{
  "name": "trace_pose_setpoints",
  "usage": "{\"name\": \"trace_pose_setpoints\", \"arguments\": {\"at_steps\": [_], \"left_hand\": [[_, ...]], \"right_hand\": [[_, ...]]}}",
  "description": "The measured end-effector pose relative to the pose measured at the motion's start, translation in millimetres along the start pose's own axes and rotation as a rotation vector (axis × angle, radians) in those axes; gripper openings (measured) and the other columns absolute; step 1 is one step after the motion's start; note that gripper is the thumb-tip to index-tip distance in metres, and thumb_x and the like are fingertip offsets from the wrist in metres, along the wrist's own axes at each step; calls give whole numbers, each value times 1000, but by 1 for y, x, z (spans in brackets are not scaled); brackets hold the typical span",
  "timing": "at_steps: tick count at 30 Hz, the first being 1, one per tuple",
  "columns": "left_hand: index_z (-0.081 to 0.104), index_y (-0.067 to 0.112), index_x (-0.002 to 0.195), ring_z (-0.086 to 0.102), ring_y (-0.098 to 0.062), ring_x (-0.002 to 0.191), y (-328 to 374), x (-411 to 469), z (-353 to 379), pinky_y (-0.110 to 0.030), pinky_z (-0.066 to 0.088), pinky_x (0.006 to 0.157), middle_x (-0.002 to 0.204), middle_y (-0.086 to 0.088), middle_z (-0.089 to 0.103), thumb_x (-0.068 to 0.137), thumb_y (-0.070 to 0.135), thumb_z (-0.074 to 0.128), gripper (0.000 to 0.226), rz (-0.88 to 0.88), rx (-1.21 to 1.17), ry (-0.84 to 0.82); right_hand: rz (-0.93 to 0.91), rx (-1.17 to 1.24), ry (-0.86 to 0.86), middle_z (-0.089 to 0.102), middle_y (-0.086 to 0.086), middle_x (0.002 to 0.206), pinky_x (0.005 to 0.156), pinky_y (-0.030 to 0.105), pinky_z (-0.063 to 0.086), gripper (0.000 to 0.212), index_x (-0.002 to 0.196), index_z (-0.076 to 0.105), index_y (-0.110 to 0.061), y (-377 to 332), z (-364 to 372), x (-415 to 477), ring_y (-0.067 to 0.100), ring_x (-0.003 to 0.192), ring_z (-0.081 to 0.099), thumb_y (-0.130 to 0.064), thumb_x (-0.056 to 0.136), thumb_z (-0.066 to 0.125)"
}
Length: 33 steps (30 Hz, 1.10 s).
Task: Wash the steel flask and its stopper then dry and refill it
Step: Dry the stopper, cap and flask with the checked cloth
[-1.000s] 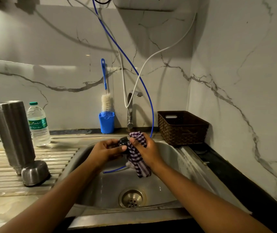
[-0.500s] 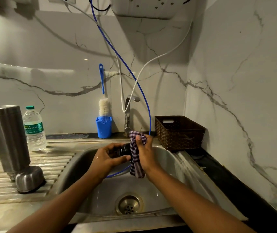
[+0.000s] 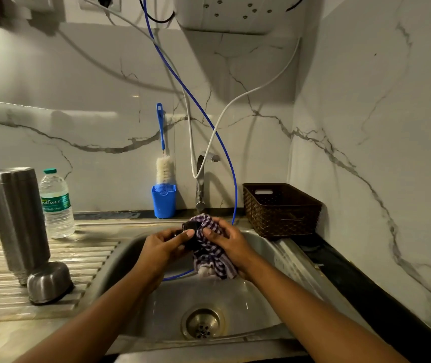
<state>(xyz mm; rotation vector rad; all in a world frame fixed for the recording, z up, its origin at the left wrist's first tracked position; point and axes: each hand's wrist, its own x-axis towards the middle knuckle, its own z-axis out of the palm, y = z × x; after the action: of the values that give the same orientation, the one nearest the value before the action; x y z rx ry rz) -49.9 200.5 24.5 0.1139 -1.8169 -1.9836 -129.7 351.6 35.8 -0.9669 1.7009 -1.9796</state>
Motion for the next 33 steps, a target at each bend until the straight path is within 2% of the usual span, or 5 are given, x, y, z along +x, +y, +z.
{"name": "trace_pose_setpoints", "arguments": {"at_steps": [7,12,19,26,33], "left_hand": [[59,20,123,65,-6,105,8,-9,-3,-24,54,84,112,5,68,66,36,77,62,418,493,-52],[65,21,108,69,-11,94,12,-8,2,-23,57,75,99,1,73,65,27,77,46,251,276,-31],[67,5,99,71,-21,85,5,-4,7,-29,56,71,93,-11,74,72,35,66,40,-89,17,-9],[63,11,108,70,-21,85,5,-4,6,-26,56,66,100,-12,72,71,40,64,47,-158,-82,9],[66,4,101,72,-20,84,4,-2,5,-25,56,64,94,-12,74,65,41,75,53,-132,-72,-22]], "right_hand": [[124,256,-50,71,11,95,75,33,56,22,106,62,-15,-14,-1,-6,22,85,69,-27,90,54],[-42,-15,20,66,2,100,72,27,56,13,104,58,-28,-16,-3,-6,14,87,66,-23,92,55],[-244,-428,-76,52,-1,120,80,29,56,39,106,48,-46,-14,-8,-7,16,106,57,-32,73,63],[-239,-606,-141,49,-9,126,94,35,50,58,122,47,-39,-15,-13,-7,11,113,52,-32,73,77],[-337,-549,23,55,-13,107,83,26,52,36,93,55,-40,-13,-8,-5,8,100,56,-28,68,76]]}}
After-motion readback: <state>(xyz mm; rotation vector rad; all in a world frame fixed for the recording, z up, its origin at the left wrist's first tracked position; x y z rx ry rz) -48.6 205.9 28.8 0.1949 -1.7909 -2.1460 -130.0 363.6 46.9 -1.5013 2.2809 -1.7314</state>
